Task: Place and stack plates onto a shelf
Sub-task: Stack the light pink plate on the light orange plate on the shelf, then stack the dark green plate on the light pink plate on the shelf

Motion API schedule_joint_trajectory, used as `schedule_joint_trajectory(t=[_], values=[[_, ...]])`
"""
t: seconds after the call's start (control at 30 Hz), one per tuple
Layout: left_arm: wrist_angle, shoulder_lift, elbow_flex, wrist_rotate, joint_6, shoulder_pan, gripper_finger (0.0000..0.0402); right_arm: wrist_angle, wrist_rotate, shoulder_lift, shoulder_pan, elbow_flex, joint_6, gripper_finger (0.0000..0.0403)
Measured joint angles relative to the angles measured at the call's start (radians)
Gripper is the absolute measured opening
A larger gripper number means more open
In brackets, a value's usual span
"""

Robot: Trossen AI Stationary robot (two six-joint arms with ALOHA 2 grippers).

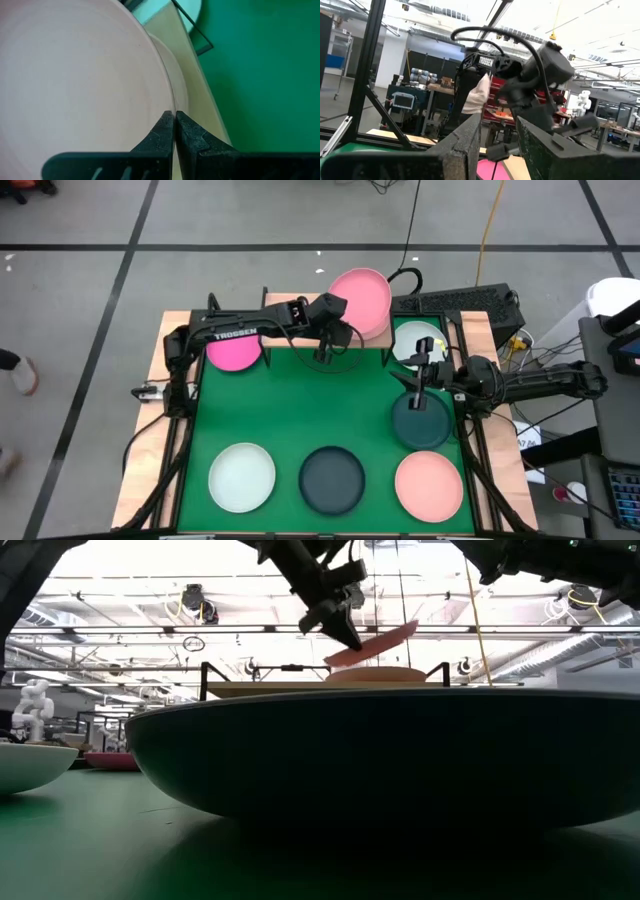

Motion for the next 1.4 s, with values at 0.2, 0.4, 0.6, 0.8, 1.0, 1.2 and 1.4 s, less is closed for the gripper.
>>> schedule_joint_trajectory(t=[0.2,0.4,0.6,0.8,1.0,1.2,1.4], values=[[0.003,0.010,0.000,0.006,-0.014,0.010,0.0010,0.005,0.000,0.000,0.000,0.000,0.000,0.0110],[0.003,0.010,0.000,0.007,-0.025,0.009,0.0051,0.005,0.000,0.000,0.000,0.000,-0.002,0.0110],[0.005,0.009,0.000,-0.019,-0.034,0.009,0.0070,0.008,0.000,0.000,0.000,0.000,-0.003,0.0110],[-0.014,-0.035,-0.001,-0.130,-0.060,0.002,0.0086,0.003,0.000,0.000,0.000,0.000,-0.003,0.0110],[-0.105,-0.182,-0.001,-0.113,-0.194,-0.014,0.0087,-0.027,0.003,0.000,0.000,0.000,-0.006,0.0110],[-0.074,-0.410,-0.173,0.020,-0.356,-0.005,0.0087,-0.055,0.042,0.000,-0.004,0.000,-0.035,0.0110],[0.356,-0.695,-0.654,0.023,-0.433,-0.005,0.0087,-0.063,0.056,0.000,-0.007,0.000,-0.038,0.0110]])
